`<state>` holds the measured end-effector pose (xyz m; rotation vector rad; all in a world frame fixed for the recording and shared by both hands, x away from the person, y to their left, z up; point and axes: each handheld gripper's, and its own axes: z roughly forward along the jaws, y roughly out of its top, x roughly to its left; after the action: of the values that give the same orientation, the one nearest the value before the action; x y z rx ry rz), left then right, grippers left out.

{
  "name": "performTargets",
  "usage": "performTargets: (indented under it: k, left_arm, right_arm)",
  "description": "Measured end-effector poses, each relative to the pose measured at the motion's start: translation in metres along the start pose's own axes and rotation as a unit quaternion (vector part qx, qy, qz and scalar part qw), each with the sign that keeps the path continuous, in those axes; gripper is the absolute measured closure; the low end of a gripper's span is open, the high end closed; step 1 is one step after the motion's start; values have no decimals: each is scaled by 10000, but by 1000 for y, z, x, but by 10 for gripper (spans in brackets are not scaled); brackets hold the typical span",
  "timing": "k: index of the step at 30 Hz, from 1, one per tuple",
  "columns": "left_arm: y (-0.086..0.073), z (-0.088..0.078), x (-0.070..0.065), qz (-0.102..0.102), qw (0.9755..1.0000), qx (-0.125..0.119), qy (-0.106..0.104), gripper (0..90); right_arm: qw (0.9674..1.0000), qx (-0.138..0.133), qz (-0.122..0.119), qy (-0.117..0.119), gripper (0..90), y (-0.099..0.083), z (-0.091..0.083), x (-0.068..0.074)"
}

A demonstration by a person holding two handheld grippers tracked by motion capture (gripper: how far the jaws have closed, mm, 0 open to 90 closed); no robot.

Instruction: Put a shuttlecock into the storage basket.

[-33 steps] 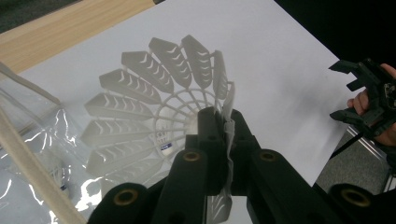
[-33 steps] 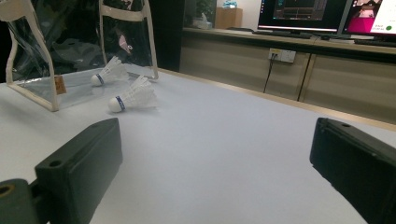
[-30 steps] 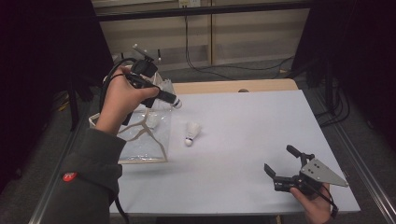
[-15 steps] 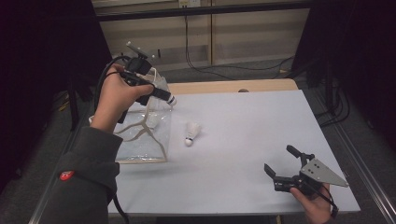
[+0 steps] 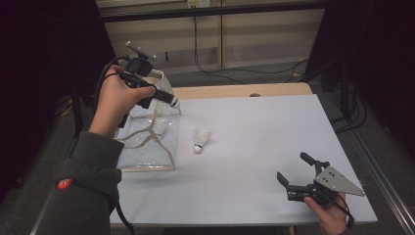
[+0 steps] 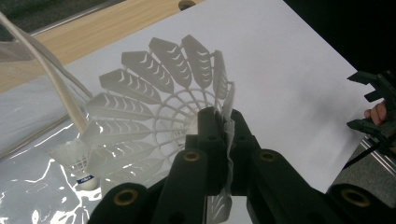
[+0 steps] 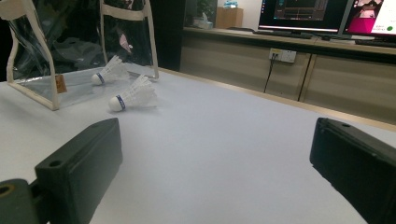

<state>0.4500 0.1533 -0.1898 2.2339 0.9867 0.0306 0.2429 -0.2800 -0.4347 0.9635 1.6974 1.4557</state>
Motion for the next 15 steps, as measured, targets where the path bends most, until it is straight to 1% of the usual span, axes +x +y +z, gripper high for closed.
performTargets:
  k: [2,4,13,15]
  left_arm:
    - [0,-1,1,-21,10000,-2,29,878]
    - [0,-2,2,-11,10000,50,39,878]
    - [-2,-6,4,-40,9999,18,92,879]
    - [-2,-7,5,-58,9999,24,113,878]
  right_arm:
    - [10000,-2,-2,-2,24,0,0,0]
    - [10000,-5,-7,4,25,0,0,0]
    - [10000,-3,8,-8,24,-1,0,-1]
    - [10000,7,43,-23,24,-1,0,-2]
